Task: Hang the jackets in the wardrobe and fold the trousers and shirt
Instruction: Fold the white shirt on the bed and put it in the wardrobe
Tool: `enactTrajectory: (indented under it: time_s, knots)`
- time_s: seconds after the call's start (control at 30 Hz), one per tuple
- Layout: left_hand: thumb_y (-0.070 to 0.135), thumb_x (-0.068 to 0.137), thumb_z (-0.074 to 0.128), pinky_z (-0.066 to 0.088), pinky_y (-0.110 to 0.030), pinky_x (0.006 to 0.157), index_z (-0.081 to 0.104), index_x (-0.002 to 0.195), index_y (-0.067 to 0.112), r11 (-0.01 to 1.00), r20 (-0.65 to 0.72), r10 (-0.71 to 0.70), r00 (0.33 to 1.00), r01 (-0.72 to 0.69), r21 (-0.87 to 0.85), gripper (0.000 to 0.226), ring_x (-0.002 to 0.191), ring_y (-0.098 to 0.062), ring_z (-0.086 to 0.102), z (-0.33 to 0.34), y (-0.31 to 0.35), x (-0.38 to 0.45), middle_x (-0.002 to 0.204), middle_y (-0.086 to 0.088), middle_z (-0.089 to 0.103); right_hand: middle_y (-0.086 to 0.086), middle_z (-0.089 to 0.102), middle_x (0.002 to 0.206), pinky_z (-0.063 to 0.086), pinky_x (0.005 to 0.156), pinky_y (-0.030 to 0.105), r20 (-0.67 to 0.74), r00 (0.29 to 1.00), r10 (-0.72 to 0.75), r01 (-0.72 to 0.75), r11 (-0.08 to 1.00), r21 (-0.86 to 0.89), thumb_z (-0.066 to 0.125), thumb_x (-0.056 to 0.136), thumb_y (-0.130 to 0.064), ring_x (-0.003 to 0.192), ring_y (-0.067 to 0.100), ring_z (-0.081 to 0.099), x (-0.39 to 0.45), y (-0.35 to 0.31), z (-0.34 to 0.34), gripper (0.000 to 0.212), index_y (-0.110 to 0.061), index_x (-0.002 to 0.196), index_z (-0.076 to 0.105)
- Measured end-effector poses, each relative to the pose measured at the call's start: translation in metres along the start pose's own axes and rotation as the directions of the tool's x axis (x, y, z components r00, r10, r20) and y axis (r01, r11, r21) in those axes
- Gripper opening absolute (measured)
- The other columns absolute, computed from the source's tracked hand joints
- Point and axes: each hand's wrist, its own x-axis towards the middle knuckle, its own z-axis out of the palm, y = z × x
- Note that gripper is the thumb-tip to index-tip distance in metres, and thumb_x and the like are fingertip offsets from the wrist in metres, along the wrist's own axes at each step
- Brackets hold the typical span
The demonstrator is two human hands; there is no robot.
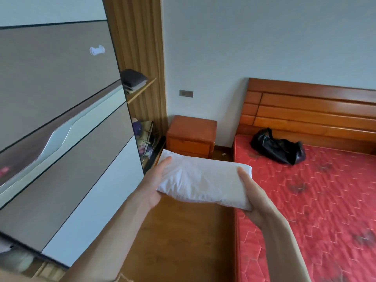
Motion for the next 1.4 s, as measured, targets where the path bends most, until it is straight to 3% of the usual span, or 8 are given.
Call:
enactTrajectory:
  time_s: [0.17, 0.37, 0.57, 0.8, 1.1, 1.17, 1.27, 1.4]
  knots:
    - [0.052, 0.094, 0.07, 0.062, -0.04, 0.078, 0.068, 0.129, 0.028, 0.998, 0.016, 0.03, 0.999, -0.029, -0.057, 0.043, 0.104, -0.025, 0.077, 0.015, 0.033, 0.059, 0.117, -0.003, 0.079, 0.007, 0.081, 0.108, 0.063, 0.065, 0.03, -0.023, 1.0, -0.022, 0.022, 1.0, 0.018, 0.068, 0.094, -0.057, 0.095, 0.023, 0.079, 0.072, -0.037, 0.007, 0.047, -0.019, 0.122, 0.07]
    - [0.043, 0.096, 0.07, 0.057, -0.046, 0.097, 0.071, 0.125, 0.02, 0.992, 0.016, 0.014, 1.0, -0.012, -0.125, 0.037, 0.108, -0.028, 0.076, 0.024, 0.068, 0.132, 0.118, -0.008, 0.078, 0.004, 0.082, 0.098, 0.061, 0.056, 0.026, -0.031, 0.999, -0.017, 0.017, 1.0, -0.021, 0.07, 0.094, -0.053, 0.084, 0.019, 0.08, 0.151, -0.075, 0.025, 0.04, -0.018, 0.114, 0.072]
    - [0.046, 0.091, 0.076, 0.057, -0.051, 0.102, 0.071, 0.123, 0.02, 0.989, -0.031, 0.016, 0.999, -0.02, -0.147, 0.041, 0.104, -0.028, 0.077, 0.03, 0.1, 0.223, 0.113, -0.008, 0.079, 0.005, 0.082, 0.103, 0.062, 0.062, 0.029, -0.027, 0.998, -0.051, 0.05, 0.998, -0.045, 0.069, 0.094, -0.053, 0.091, 0.021, 0.08, 0.241, -0.111, 0.045, 0.042, -0.018, 0.118, 0.072]
    - [0.053, 0.088, 0.076, 0.062, -0.042, 0.081, 0.068, 0.126, 0.018, 0.987, -0.046, 0.036, 0.998, -0.043, -0.152, 0.052, 0.099, -0.027, 0.078, 0.031, 0.165, 0.348, 0.11, -0.009, 0.08, 0.009, 0.081, 0.1, 0.063, 0.059, 0.037, -0.005, 0.995, -0.096, 0.095, 0.994, -0.055, 0.065, 0.098, -0.048, 0.086, 0.025, 0.08, 0.363, -0.17, 0.085, 0.039, -0.015, 0.118, 0.071]
    - [0.044, 0.093, 0.073, 0.058, -0.04, 0.086, 0.071, 0.125, 0.015, 0.983, -0.019, 0.039, 0.999, -0.041, -0.177, 0.044, 0.104, -0.026, 0.077, 0.039, 0.245, 0.489, 0.113, -0.01, 0.079, 0.009, 0.081, 0.106, 0.065, 0.069, 0.046, -0.009, 0.992, -0.127, 0.125, 0.988, -0.087, 0.072, 0.086, -0.058, 0.094, 0.029, 0.079, 0.504, -0.234, 0.124, 0.053, -0.015, 0.118, 0.074]
    - [0.043, 0.095, 0.072, 0.058, -0.041, 0.091, 0.071, 0.126, 0.015, 0.983, -0.006, 0.02, 1.0, -0.021, -0.182, 0.043, 0.107, -0.027, 0.076, 0.045, 0.255, 0.511, 0.116, -0.01, 0.079, 0.013, 0.08, 0.103, 0.062, 0.061, 0.04, -0.01, 0.991, -0.131, 0.13, 0.987, -0.091, 0.073, 0.081, -0.061, 0.086, 0.028, 0.08, 0.528, -0.245, 0.125, 0.058, -0.015, 0.115, 0.077]
    - [0.043, 0.096, 0.07, 0.058, -0.04, 0.083, 0.072, 0.123, 0.017, 0.984, 0.008, 0.002, 1.0, 0.0, -0.178, 0.038, 0.099, -0.025, 0.078, 0.058, 0.264, 0.547, 0.113, -0.01, 0.079, 0.022, 0.078, 0.101, 0.058, 0.051, 0.038, -0.019, 0.992, -0.128, 0.126, 0.989, -0.083, 0.072, 0.088, -0.058, 0.072, 0.031, 0.077, 0.566, -0.259, 0.122, 0.055, -0.01, 0.113, 0.079]
    - [0.044, 0.095, 0.07, 0.058, -0.038, 0.079, 0.072, 0.123, 0.016, 0.982, 0.013, -0.011, 1.0, 0.013, -0.188, 0.04, 0.098, -0.024, 0.078, 0.075, 0.272, 0.598, 0.114, -0.01, 0.079, 0.022, 0.077, 0.11, 0.063, 0.065, 0.052, -0.022, 0.99, -0.14, 0.139, 0.989, -0.04, 0.069, 0.096, -0.051, 0.092, 0.039, 0.077, 0.62, -0.273, 0.111, 0.049, -0.008, 0.12, 0.075]
